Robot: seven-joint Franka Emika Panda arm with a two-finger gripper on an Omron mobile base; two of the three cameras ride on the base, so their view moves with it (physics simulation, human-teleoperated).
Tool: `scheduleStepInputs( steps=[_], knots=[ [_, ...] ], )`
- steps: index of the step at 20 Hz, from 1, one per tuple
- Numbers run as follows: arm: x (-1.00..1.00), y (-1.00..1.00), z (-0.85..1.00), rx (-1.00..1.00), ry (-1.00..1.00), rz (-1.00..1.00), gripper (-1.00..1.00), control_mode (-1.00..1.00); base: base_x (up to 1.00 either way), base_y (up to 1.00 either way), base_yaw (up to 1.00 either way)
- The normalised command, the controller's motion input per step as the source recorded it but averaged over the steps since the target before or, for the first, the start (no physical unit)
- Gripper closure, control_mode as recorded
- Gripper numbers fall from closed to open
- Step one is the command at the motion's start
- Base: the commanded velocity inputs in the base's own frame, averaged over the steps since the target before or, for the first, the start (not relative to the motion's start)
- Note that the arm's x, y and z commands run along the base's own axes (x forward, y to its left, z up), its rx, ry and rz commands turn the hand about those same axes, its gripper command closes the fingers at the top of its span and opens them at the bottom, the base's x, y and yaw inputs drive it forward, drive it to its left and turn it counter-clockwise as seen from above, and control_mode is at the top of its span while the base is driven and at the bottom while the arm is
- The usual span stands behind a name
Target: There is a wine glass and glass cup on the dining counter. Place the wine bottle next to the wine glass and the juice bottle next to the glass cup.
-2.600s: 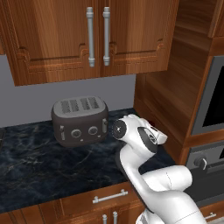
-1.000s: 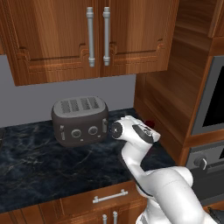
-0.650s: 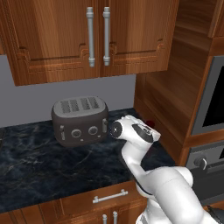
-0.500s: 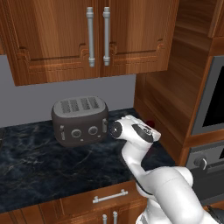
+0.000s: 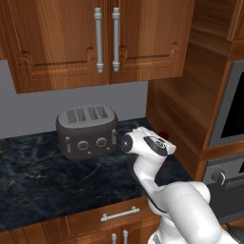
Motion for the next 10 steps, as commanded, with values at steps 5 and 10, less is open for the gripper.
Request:
scheduleStepInputs(
  steps=[5,10],
  knots=[
    [0.02,-0.05,-0.06,-0.02,0.00,0.00,-1.00,-1.00,0.00,0.00,0.00],
    [0.02,-0.04,-0.01,-0.02,0.00,0.00,-1.00,-1.00,0.00,0.00,0.00]
  ],
)
